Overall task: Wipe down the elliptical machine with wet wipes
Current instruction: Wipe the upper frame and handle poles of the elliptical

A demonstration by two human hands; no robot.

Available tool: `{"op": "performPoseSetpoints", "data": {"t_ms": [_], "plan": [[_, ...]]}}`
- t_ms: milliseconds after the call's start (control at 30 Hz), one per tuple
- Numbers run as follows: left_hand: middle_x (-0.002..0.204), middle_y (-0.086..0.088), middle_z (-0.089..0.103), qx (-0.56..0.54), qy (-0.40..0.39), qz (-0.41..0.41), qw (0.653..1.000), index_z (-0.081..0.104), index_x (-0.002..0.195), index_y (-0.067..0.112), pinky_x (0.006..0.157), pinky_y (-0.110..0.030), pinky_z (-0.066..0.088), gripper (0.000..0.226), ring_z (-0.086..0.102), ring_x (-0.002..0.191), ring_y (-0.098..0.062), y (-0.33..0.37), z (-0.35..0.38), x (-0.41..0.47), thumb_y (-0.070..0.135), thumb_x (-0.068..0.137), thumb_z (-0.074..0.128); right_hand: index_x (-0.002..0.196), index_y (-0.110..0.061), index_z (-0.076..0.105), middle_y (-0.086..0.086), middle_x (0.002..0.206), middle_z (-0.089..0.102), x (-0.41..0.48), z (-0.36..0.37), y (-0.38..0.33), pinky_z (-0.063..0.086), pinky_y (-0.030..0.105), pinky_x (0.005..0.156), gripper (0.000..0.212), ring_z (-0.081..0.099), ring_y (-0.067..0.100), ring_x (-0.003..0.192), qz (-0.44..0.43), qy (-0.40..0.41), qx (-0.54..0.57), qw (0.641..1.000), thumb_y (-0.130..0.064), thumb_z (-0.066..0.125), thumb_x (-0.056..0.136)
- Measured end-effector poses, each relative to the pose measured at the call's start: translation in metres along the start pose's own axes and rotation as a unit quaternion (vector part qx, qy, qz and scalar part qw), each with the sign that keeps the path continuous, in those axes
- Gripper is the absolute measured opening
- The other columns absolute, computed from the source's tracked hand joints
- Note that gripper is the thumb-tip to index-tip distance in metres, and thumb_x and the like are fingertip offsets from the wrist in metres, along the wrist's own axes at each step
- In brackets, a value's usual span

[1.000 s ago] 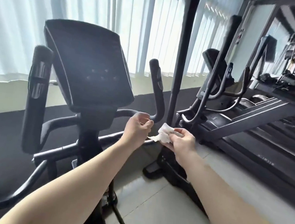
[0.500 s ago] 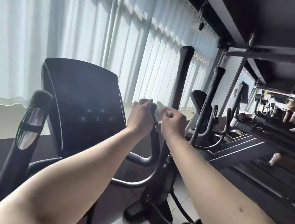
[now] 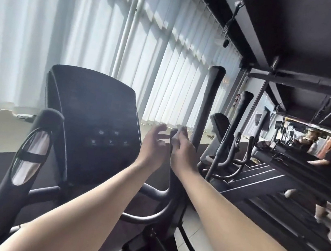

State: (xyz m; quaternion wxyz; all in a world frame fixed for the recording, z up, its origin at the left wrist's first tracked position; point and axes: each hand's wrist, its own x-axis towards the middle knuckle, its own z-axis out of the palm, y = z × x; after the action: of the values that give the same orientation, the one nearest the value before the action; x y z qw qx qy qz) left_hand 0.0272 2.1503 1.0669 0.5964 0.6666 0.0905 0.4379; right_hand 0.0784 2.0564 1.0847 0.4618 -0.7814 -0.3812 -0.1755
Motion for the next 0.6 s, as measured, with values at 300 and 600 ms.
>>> {"op": "performPoseSetpoints", "data": {"t_ms": [300, 600], "plan": [[0.120, 0.009, 0.064, -0.003, 0.030, -0.034, 0.999, 0.059, 0.130, 0.020, 0.089, -0.032, 0.057, 0.048, 0.067, 0.105, -0.006, -0.013, -0.010, -0.001, -0.003, 0.092, 0.041, 0.124, -0.013, 0.073, 0.006, 0.144, 0.060, 0.037, -0.003, 0.015, 0.032, 0.034, 0.120, 0.038, 0.044, 0.024, 0.144, -0.225, -0.092, -0.184, 0.953, 0.007, 0.054, 0.098], [0.115, 0.003, 0.069, 0.006, 0.015, -0.074, 0.997, 0.063, 0.125, 0.023, 0.092, -0.031, 0.055, 0.041, 0.069, 0.103, -0.017, -0.026, -0.008, -0.016, 0.003, 0.093, 0.047, 0.145, -0.012, 0.057, -0.001, 0.154, 0.048, -0.022, -0.012, 0.076, 0.034, 0.029, 0.121, 0.057, 0.041, 0.011, 0.146, -0.236, -0.015, -0.148, 0.960, 0.016, 0.052, 0.095]]}}
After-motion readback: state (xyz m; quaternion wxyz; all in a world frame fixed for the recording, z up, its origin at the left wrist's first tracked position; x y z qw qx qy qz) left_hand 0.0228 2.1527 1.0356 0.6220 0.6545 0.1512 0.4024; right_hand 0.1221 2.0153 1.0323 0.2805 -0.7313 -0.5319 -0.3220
